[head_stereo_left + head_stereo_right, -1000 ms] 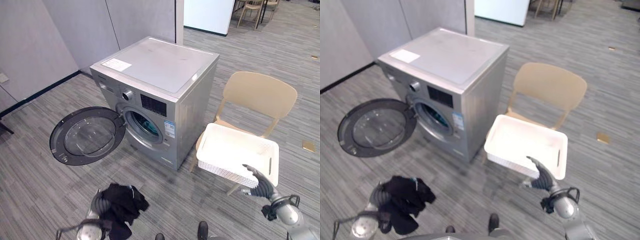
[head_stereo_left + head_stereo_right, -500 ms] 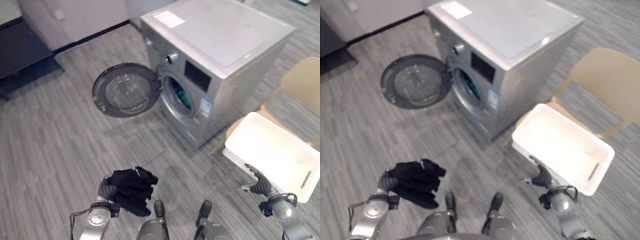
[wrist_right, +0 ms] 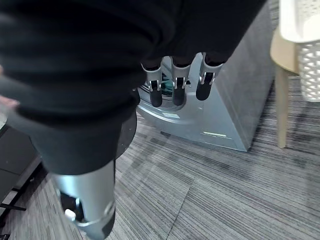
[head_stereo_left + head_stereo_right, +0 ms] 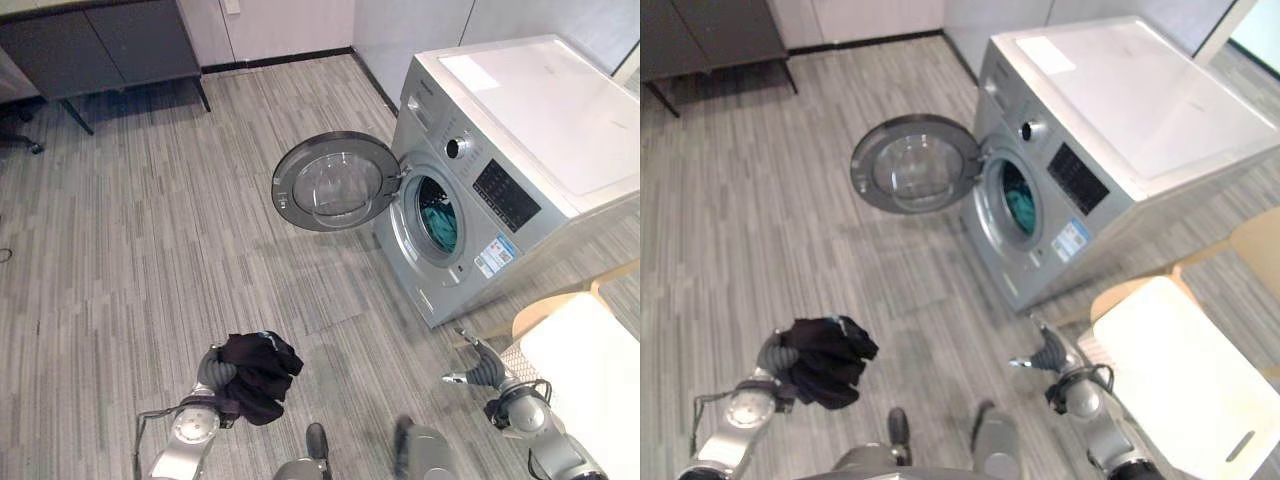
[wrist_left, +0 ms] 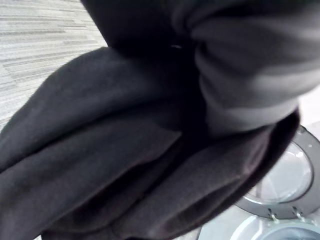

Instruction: Grab the laundry basket,head to the washer,open it,put in the laundry and shut it.

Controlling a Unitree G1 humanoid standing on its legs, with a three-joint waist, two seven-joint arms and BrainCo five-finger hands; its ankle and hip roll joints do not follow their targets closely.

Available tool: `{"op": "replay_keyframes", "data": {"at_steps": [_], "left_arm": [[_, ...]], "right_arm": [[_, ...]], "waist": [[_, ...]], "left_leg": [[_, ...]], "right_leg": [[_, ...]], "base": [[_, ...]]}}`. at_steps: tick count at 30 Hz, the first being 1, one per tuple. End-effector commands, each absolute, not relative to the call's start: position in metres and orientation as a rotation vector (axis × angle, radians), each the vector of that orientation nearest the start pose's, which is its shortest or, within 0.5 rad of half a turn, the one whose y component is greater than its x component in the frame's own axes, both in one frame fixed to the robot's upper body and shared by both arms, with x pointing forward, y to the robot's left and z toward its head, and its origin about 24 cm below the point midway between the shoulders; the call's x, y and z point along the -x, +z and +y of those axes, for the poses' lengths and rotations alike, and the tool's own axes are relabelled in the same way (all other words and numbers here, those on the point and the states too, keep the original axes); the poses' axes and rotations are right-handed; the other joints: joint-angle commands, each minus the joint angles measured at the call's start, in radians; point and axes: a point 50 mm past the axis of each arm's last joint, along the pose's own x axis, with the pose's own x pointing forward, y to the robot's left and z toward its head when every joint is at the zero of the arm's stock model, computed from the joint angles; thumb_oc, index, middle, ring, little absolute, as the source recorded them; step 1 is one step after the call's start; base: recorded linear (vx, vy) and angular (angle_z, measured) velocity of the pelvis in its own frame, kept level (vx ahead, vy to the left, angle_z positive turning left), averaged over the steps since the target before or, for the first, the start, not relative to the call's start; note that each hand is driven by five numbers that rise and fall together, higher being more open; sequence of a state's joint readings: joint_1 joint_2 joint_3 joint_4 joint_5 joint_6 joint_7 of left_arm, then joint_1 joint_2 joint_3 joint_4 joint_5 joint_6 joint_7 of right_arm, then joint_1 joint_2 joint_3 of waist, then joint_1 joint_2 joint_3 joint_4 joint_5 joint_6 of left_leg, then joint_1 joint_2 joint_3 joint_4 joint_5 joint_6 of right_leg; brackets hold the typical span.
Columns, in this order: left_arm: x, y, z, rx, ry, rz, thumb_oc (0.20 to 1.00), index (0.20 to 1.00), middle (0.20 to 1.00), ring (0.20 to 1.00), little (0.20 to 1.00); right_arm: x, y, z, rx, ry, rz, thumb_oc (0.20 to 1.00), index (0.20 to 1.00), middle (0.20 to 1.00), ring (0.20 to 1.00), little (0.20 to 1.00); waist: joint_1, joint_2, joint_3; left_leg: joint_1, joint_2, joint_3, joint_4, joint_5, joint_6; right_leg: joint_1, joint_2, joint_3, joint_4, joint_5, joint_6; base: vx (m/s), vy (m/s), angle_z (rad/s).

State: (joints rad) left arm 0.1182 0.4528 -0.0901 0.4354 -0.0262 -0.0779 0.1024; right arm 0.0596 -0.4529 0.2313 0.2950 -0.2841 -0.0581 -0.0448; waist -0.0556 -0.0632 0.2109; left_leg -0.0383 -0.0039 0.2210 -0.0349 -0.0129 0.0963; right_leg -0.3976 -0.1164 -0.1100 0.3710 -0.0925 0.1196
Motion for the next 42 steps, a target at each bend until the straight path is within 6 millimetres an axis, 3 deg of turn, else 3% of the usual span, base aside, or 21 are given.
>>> {"op": "replay_keyframes", "data": {"at_steps": [1, 5, 6, 7, 9, 10, 11, 14, 15, 18, 19, 21, 25, 30, 32, 35, 37, 40, 41, 42], "left_arm": [[-0.212, -0.022, 0.259, -0.486, 0.091, 0.311, 0.2, 0.2, 0.2, 0.2, 0.2], [-0.216, -0.024, 0.253, -0.487, 0.075, 0.304, 0.2, 0.2, 0.2, 0.2, 0.2], [-0.215, -0.026, 0.247, -0.491, 0.044, 0.305, 0.2, 0.2, 0.2, 0.2, 0.2], [-0.215, -0.026, 0.247, -0.491, 0.044, 0.305, 0.2, 0.2, 0.2, 0.2, 0.2], [-0.212, -0.031, 0.24, -0.477, 0.012, 0.322, 0.2, 0.2, 0.2, 0.2, 0.2], [-0.211, -0.032, 0.238, -0.471, 0.003, 0.326, 0.2, 0.2, 0.2, 0.2, 0.2], [-0.21, -0.035, 0.237, -0.452, 0.003, 0.338, 0.2, 0.2, 0.2, 0.2, 0.2], [-0.211, -0.034, 0.236, -0.447, 0.001, 0.336, 0.2, 0.2, 0.2, 0.2, 0.2], [-0.212, -0.034, 0.237, -0.452, -0.005, 0.337, 0.2, 0.2, 0.2, 0.2, 0.2], [-0.212, -0.032, 0.238, -0.46, -0.003, 0.332, 0.2, 0.2, 0.2, 0.2, 0.2], [-0.211, -0.029, 0.241, -0.46, 0.007, 0.323, 0.2, 0.2, 0.2, 0.2, 0.2], [-0.212, -0.028, 0.242, -0.456, 0.02, 0.315, 0.2, 0.2, 0.2, 0.2, 0.2], [-0.21, -0.029, 0.238, -0.436, 0.018, 0.314, 0.2, 0.2, 0.2, 0.2, 0.2], [-0.204, -0.033, 0.239, -0.448, -0.012, 0.343, 0.2, 0.2, 0.2, 0.2, 0.2], [-0.205, -0.031, 0.243, -0.478, -0.014, 0.346, 0.2, 0.2, 0.2, 0.2, 0.2], [-0.208, -0.027, 0.249, -0.509, 0.001, 0.334, 0.2, 0.2, 0.2, 0.2, 0.2], [-0.211, -0.022, 0.254, -0.525, 0.027, 0.314, 0.2, 0.2, 0.2, 0.2, 0.2], [-0.213, -0.019, 0.257, -0.518, 0.059, 0.301, 0.2, 0.2, 0.2, 0.2, 0.2], [-0.212, -0.02, 0.258, -0.507, 0.071, 0.306, 0.2, 0.2, 0.2, 0.2, 0.2], [-0.21, -0.021, 0.26, -0.504, 0.078, 0.313, 0.2, 0.2, 0.2, 0.2, 0.2]], "right_arm": [[-0.222, -0.024, -0.23, 0.79, 0.15, 0.304, 1.0, 1.0, 1.0, 1.0, 1.0], [-0.216, -0.032, -0.232, 0.791, 0.16, 0.346, 1.0, 1.0, 1.0, 1.0, 1.0], [-0.208, -0.037, -0.236, 0.799, 0.164, 0.373, 1.0, 1.0, 1.0, 1.0, 1.0], [-0.208, -0.037, -0.235, 0.799, 0.164, 0.373, 1.0, 1.0, 1.0, 1.0, 1.0], [-0.207, -0.039, -0.24, 0.811, 0.162, 0.387, 1.0, 1.0, 1.0, 1.0, 1.0], [-0.208, -0.037, -0.242, 0.817, 0.154, 0.382, 1.0, 1.0, 1.0, 1.0, 1.0], [-0.212, -0.034, -0.245, 0.82, 0.138, 0.372, 1.0, 1.0, 1.0, 1.0, 1.0], [-0.213, -0.033, -0.246, 0.819, 0.127, 0.371, 1.0, 1.0, 1.0, 1.0, 1.0], [-0.214, -0.032, -0.25, 0.824, 0.11, 0.378, 1.0, 1.0, 1.0, 1.0, 1.0], [-0.214, -0.032, -0.251, 0.82, 0.105, 0.38, 1.0, 1.0, 1.0, 1.0, 1.0], [-0.214, -0.032, -0.253, 0.821, 0.098, 0.386, 1.0, 1.0, 1.0, 1.0, 1.0], [-0.214, -0.034, -0.252, 0.825, 0.103, 0.389, 1.0, 1.0, 1.0, 1.0, 1.0], [-0.215, -0.037, -0.248, 0.826, 0.108, 0.389, 1.0, 1.0, 1.0, 1.0, 1.0], [-0.209, -0.043, -0.247, 0.806, 0.109, 0.417, 1.0, 1.0, 1.0, 1.0, 1.0], [-0.208, -0.045, -0.244, 0.798, 0.118, 0.428, 1.0, 1.0, 1.0, 1.0, 1.0], [-0.211, -0.045, -0.24, 0.796, 0.128, 0.418, 1.0, 1.0, 1.0, 1.0, 1.0], [-0.217, -0.041, -0.232, 0.789, 0.149, 0.39, 1.0, 1.0, 1.0, 1.0, 1.0], [-0.223, -0.038, -0.222, 0.774, 0.17, 0.352, 1.0, 1.0, 1.0, 1.0, 1.0], [-0.225, -0.038, -0.22, 0.772, 0.174, 0.345, 1.0, 1.0, 1.0, 1.0, 1.0], [-0.226, -0.038, -0.221, 0.775, 0.175, 0.346, 1.0, 1.0, 1.0, 1.0, 1.0]], "waist": [[-0.048, 0.02, 0.012], [-0.071, 0.017, 0.008], [-0.078, 0.018, -0.006], [-0.081, 0.014, -0.007], [-0.099, 0.033, -0.037], [-0.099, 0.034, -0.033], [-0.093, 0.017, -0.032], [-0.087, 0.006, -0.028], [-0.056, -0.015, -0.02], [-0.048, -0.025, -0.019], [-0.023, -0.021, -0.009], [-0.001, -0.014, 0.0], [0.014, -0.006, -0.003], [0.006, -0.011, -0.042], [-0.011, -0.018, -0.048], [-0.013, -0.022, -0.042], [-0.003, -0.023, -0.035], [0.027, -0.012, -0.025], [0.043, -0.007, -0.025], [0.052, -0.003, -0.029]], "left_leg": [[0.13, -0.055, -0.076, 0.014, -0.152, -0.042], [0.185, -0.072, -0.143, 0.005, -0.18, -0.049], [0.211, -0.072, -0.167, 0.024, -0.213, -0.058], [0.208, -0.075, -0.17, 0.025, -0.21, -0.057], [0.19, -0.032, -0.157, 0.15, -0.17, -0.116], [0.157, -0.012, -0.141, 0.256, -0.131, -0.14], [0.079, 0.017, -0.106, 0.395, -0.058, -0.154], [0.033, 0.033, -0.083, 0.43, -0.057, -0.144], [-0.064, 0.04, -0.065, 0.397, -0.113, -0.114], [-0.106, 0.029, -0.072, 0.353, -0.107, -0.111], [-0.158, 0.021, -0.112, 0.271, -0.045, -0.125], [-0.186, 0.021, -0.182, 0.195, 0.025, -0.149], [-0.196, 0.019, -0.272, 0.148, 0.048, -0.156], [-0.132, 0.018, -0.218, 0.132, 0.018, -0.128], [-0.109, 0.015, -0.167, 0.143, -0.018, -0.099], [-0.089, 0.018, -0.117, 0.146, -0.045, -0.082], [-0.074, 0.03, -0.063, 0.134, -0.05, -0.077], [-0.026, 0.053, 0.021, 0.114, -0.063, -0.082], [-0.01, 0.065, 0.061, 0.113, -0.068, -0.086], [0.014, 0.073, 0.076, 0.112, -0.093, -0.093]], "right_leg": [[0.036, 0.082, -0.027, -0.199, 0.139, 0.011], [0.015, 0.088, -0.027, -0.267, 0.178, 0.023], [0.042, 0.089, 0.007, -0.265, 0.179, 0.005], [0.042, 0.085, 0.006, -0.269, 0.183, 0.005], [0.09, 0.09, -0.001, -0.263, 0.176, -0.02], [0.124, 0.098, 0.0, -0.267, 0.165, -0.033], [0.182, 0.095, 0.0, -0.293, 0.14, -0.058], [0.207, 0.088, 0.001, -0.304, 0.125, -0.068], [0.271, 0.084, 0.026, -0.322, 0.092, -0.068], [0.282, 0.078, 0.034, -0.326, 0.083, -0.063], [0.316, 0.095, 0.066, -0.327, 0.065, -0.065], [0.338, 0.117, 0.108, -0.317, 0.049, -0.066], [0.358, 0.125, 0.176, -0.294, 0.026, -0.061], [0.384, 0.099, 0.234, -0.28, 0.016, -0.04], [0.367, 0.088, 0.283, -0.242, 0.018, -0.021], [0.342, 0.091, 0.304, -0.192, 0.017, -0.008], [0.291, 0.085, 0.258, -0.148, 0.043, 0.007], [0.27, 0.01, -0.032, -0.129, 0.02, -0.011], [0.276, -0.025, -0.157, -0.119, 0.007, -0.026], [0.287, -0.048, -0.231, -0.099, -0.02, -0.025]], "base": [[0.25, -0.029, 0.85], [0.35, -0.092, 0.78], [0.21, -0.102, 0.62], [0.45, -0.249, 0.66], [0.39, -0.237, 1.14], [0.34, -0.216, 1.02], [0.23, -0.157, 0.46], [0.16, -0.088, -0.09], [0.27, -0.117, -0.39], [0.2, -0.028, -0.36], [0.22, 0.047, -0.51], [0.27, 0.102, -0.59], [0.2, 0.136, -1.13], [0.21, 0.196, -0.65], [0.12, 0.248, -0.84], [0.04, 0.146, -0.8], [-0.03, 0.121, -0.96], [-0.01, 0.094, -1.44], [0.07, 0.079, -1.39], [0.11, 0.002, -2.34]]}}
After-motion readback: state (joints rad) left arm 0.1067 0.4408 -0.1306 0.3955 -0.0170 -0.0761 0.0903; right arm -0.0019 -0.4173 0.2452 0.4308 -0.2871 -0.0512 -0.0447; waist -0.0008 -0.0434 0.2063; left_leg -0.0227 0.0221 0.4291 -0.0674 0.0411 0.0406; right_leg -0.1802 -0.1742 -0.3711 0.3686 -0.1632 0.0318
